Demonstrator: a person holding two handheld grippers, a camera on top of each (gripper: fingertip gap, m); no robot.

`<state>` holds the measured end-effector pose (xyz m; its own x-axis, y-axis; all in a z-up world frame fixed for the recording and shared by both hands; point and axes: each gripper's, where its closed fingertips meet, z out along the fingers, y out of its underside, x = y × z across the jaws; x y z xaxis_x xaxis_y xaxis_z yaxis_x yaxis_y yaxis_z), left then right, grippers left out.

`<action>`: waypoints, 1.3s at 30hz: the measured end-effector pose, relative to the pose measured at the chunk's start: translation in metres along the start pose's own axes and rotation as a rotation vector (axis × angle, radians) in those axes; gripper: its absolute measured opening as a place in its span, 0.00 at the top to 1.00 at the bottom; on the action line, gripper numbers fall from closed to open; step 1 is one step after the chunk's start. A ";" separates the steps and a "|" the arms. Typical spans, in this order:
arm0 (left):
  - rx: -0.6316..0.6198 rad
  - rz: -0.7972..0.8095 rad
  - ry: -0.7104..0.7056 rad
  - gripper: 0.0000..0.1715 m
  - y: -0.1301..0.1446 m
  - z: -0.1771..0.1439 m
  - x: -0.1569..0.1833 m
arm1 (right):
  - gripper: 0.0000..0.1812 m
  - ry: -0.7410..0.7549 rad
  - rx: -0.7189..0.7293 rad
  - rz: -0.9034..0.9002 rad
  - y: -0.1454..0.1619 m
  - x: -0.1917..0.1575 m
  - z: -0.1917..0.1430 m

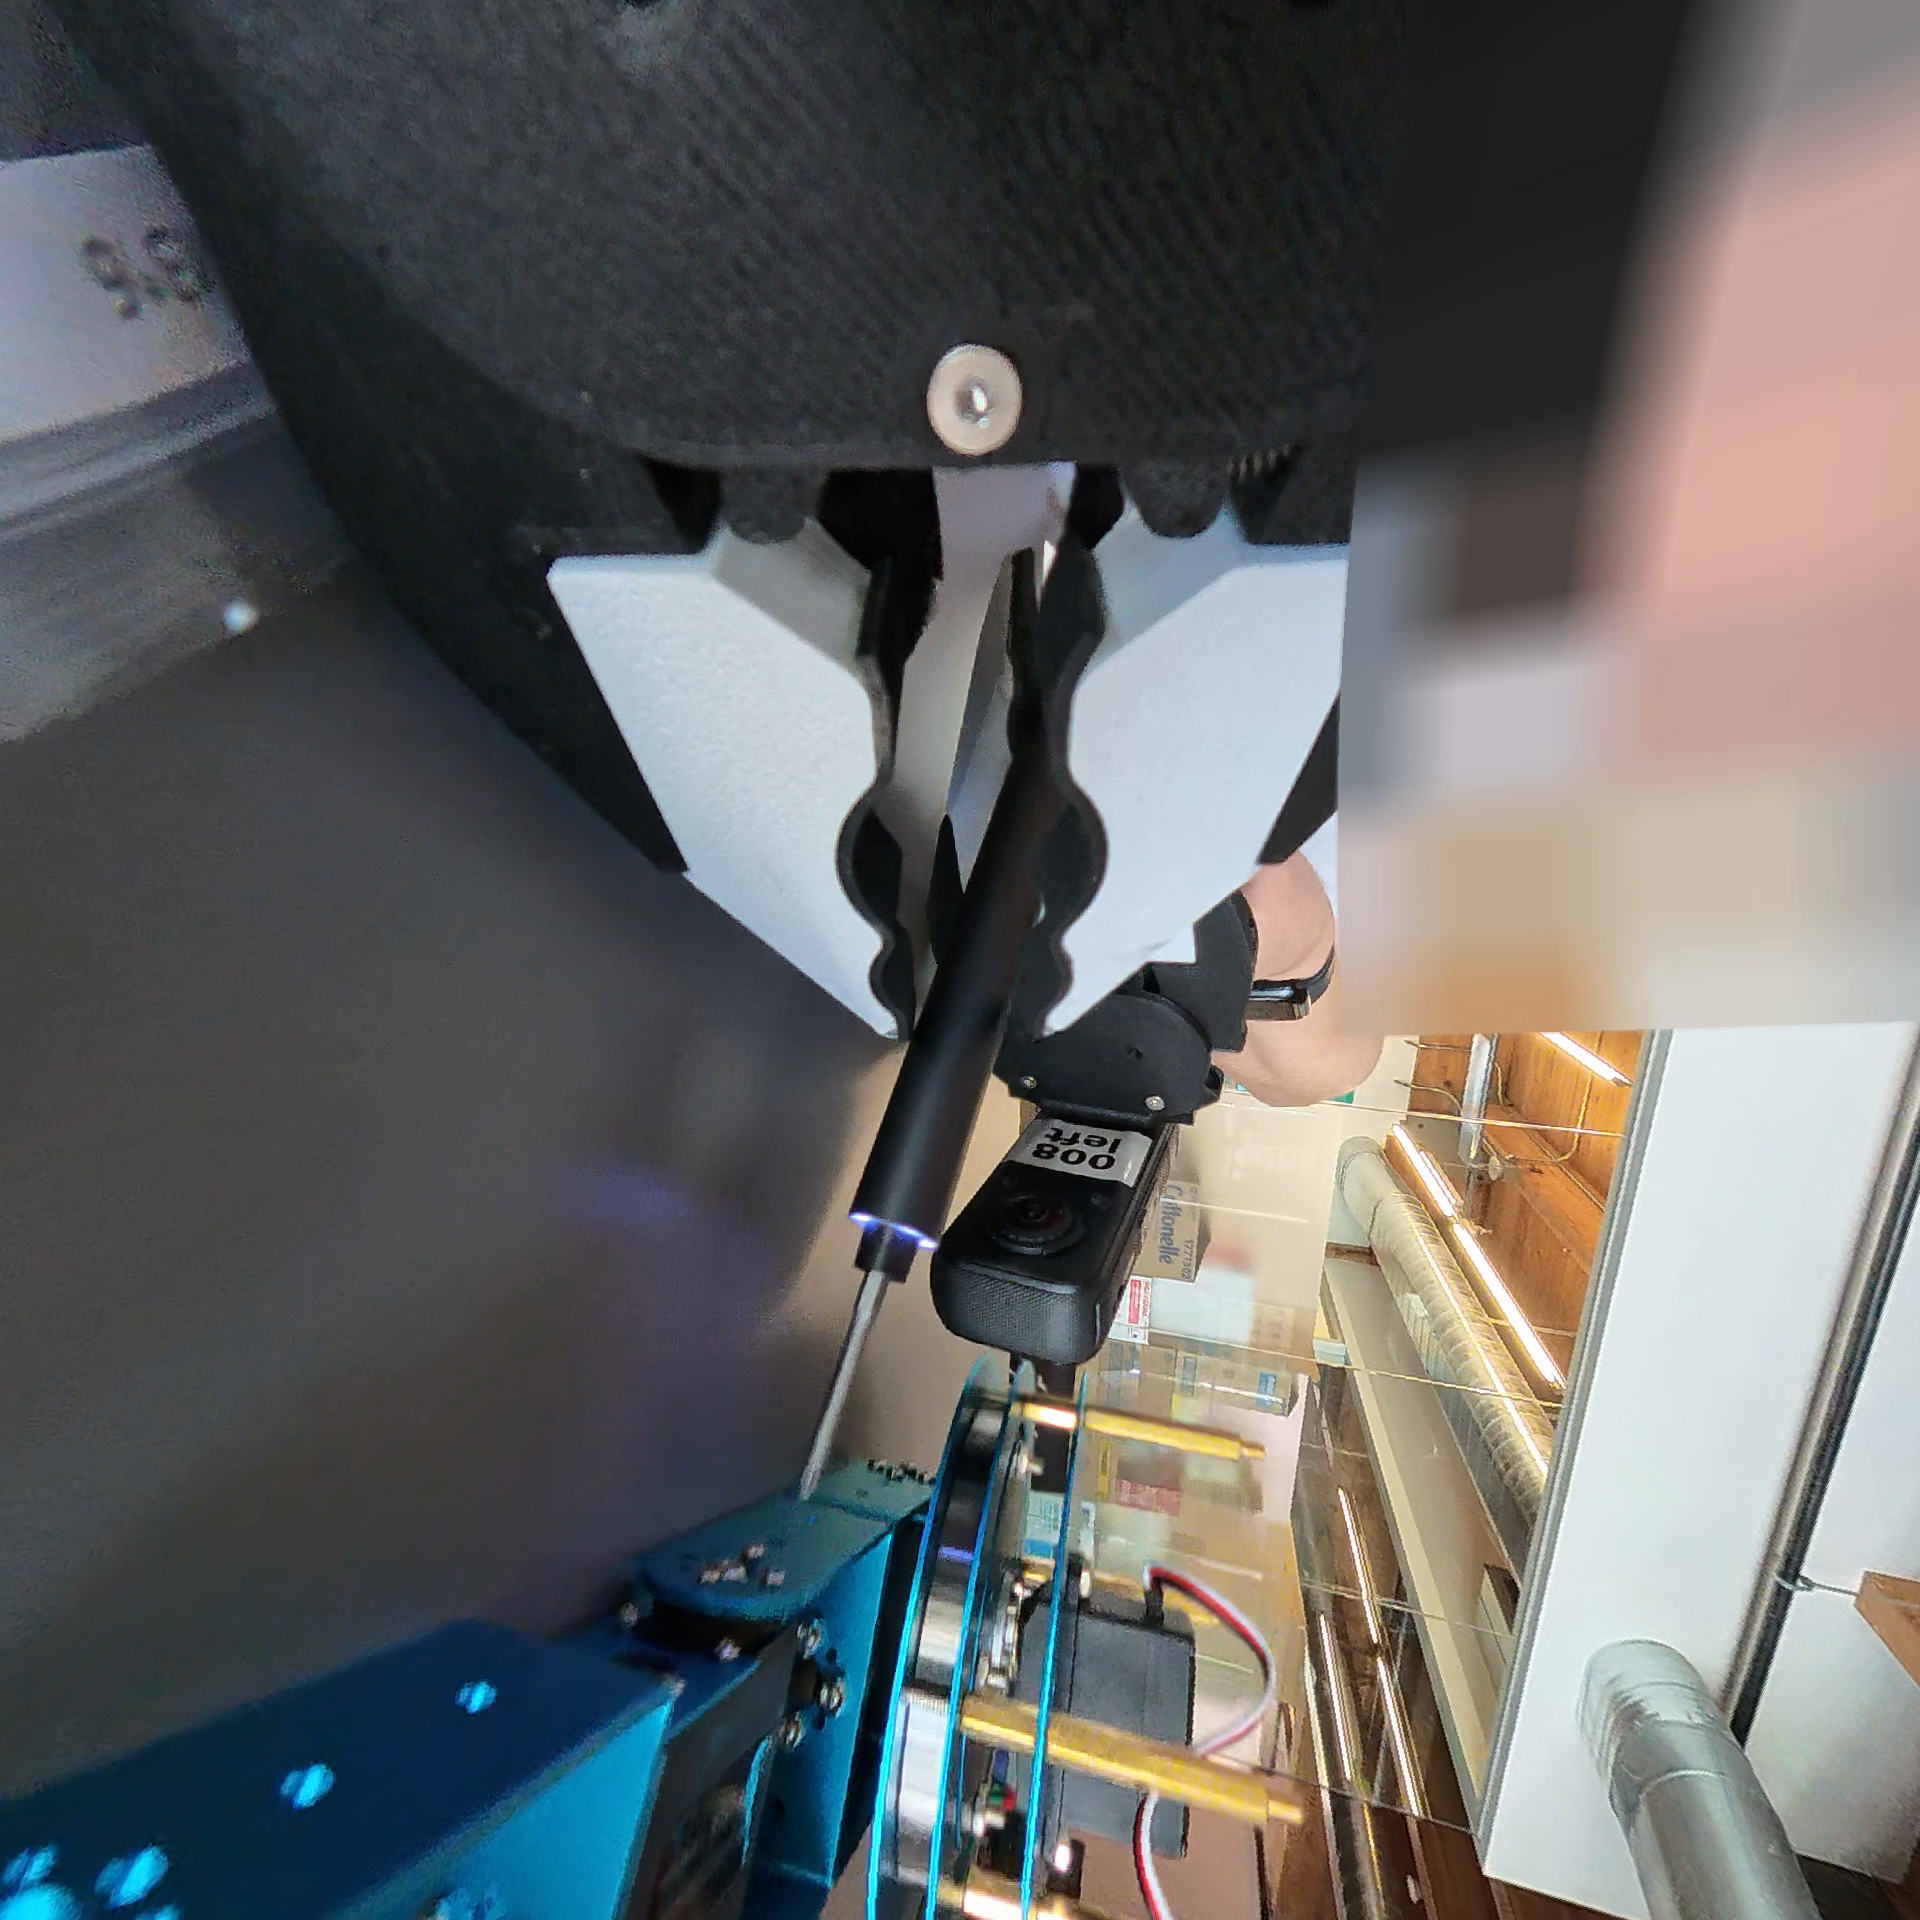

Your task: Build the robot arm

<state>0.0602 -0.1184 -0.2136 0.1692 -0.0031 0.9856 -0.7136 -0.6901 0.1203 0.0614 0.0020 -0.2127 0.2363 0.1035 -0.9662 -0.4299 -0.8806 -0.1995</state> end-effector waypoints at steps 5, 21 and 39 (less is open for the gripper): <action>-0.055 0.115 -0.052 0.95 0.023 0.001 -0.001 | 0.81 -0.035 0.000 0.003 0.016 -0.017 -0.001; -0.073 0.631 -0.084 0.73 0.088 0.043 0.018 | 0.94 0.083 0.115 -0.371 0.078 -0.096 -0.023; -0.127 1.123 -0.420 0.70 0.068 -0.197 0.013 | 0.94 0.970 0.548 -0.432 0.043 -0.072 -0.011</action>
<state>-0.1196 -0.0230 -0.1695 -0.3976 -0.8077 0.4352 -0.6622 -0.0757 -0.7455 0.0354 -0.0484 -0.1500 0.9109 -0.2571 -0.3227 -0.4119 -0.5195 -0.7486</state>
